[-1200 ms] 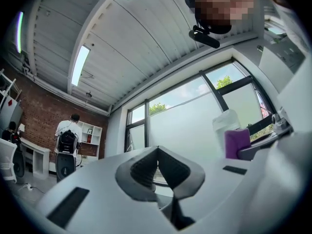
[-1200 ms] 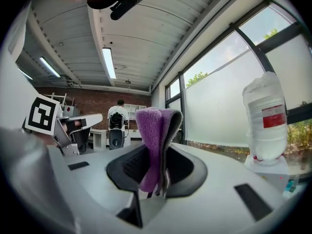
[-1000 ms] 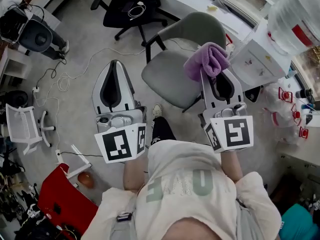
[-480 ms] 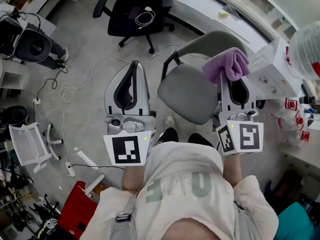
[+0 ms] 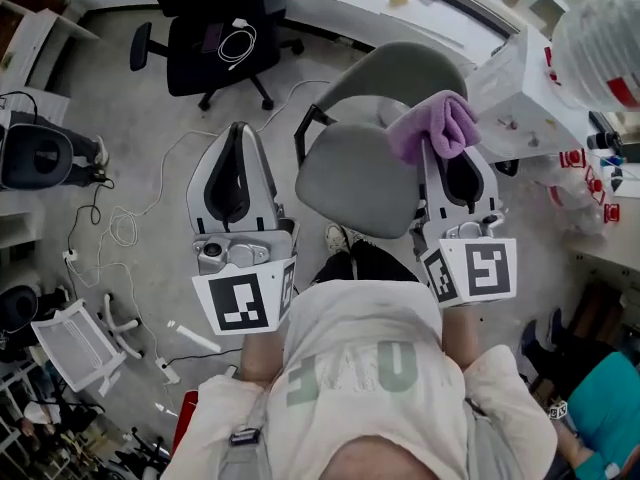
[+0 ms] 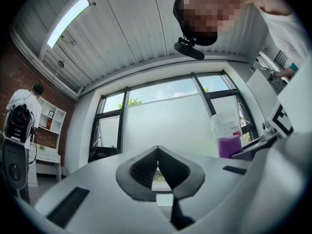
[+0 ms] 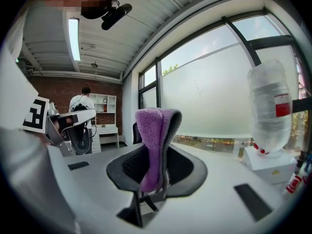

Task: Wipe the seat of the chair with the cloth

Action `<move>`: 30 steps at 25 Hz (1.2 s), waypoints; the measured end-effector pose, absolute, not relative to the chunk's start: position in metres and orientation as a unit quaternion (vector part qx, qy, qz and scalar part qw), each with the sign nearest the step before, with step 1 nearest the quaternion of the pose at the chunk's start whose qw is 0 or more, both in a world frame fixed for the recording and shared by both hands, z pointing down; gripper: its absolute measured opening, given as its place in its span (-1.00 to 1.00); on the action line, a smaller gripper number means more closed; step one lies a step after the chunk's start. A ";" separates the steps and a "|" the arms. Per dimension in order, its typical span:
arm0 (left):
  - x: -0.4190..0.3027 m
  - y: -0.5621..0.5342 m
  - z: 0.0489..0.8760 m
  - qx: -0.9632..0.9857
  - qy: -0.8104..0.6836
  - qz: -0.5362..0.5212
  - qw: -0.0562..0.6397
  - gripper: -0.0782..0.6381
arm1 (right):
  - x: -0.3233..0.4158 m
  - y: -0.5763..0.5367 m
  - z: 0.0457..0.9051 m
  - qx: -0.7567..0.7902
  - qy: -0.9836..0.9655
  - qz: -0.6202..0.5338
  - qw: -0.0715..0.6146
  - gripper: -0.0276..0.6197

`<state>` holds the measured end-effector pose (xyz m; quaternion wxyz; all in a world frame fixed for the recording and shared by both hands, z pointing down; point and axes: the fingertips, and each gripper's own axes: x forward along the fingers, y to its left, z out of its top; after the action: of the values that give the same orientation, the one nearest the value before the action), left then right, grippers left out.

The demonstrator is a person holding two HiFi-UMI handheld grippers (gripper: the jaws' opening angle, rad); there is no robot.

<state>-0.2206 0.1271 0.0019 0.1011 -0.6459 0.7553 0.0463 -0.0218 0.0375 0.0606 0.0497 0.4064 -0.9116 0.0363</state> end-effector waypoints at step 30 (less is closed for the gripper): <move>-0.167 -0.063 0.261 -0.766 0.642 -0.015 0.004 -0.75 | -0.064 -0.082 0.422 0.390 -0.838 0.354 0.139 -0.64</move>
<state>-0.1675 -0.0627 0.2613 0.0043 -0.7664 0.6421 -0.0150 -0.0644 -0.0817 0.4218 0.1392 0.3900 -0.8385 0.3543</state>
